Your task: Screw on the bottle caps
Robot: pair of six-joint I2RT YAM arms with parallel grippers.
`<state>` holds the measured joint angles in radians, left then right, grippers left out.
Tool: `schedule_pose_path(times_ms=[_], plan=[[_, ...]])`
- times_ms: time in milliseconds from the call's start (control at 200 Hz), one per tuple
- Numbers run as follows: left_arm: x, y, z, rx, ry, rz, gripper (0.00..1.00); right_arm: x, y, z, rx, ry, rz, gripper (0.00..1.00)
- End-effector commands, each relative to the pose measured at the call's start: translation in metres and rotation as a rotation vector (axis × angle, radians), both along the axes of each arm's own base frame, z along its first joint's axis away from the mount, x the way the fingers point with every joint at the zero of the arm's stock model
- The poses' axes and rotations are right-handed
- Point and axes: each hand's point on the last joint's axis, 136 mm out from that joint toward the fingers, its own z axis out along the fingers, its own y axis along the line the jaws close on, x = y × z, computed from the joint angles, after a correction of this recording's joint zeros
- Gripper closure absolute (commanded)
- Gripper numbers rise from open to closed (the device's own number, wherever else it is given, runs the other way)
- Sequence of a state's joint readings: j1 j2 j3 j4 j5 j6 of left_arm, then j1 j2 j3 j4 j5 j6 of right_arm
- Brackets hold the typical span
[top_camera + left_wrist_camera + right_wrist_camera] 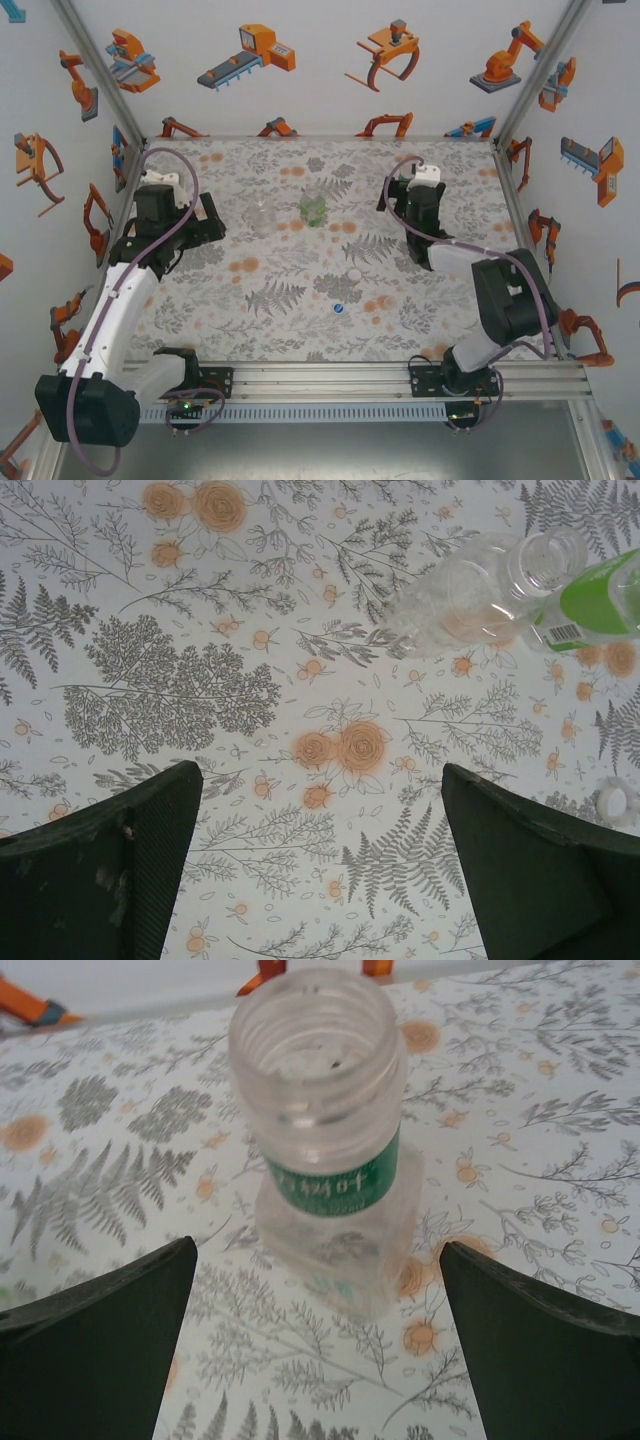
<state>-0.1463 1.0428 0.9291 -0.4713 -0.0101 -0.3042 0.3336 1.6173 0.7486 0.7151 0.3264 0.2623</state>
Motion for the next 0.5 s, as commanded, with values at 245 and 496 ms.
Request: schedule_pose_path(times_ms=[245,496], plan=[[-0.003,-0.009,0.008,-0.045,-0.007,-0.018,0.03,0.042,-0.019,-0.012,-0.015,-0.074,-0.204,0.03],[-0.004,-0.010,0.005,-0.049,0.004,-0.016,0.03,0.051,-0.018,-0.031,-0.038,-0.066,-0.212,0.14]])
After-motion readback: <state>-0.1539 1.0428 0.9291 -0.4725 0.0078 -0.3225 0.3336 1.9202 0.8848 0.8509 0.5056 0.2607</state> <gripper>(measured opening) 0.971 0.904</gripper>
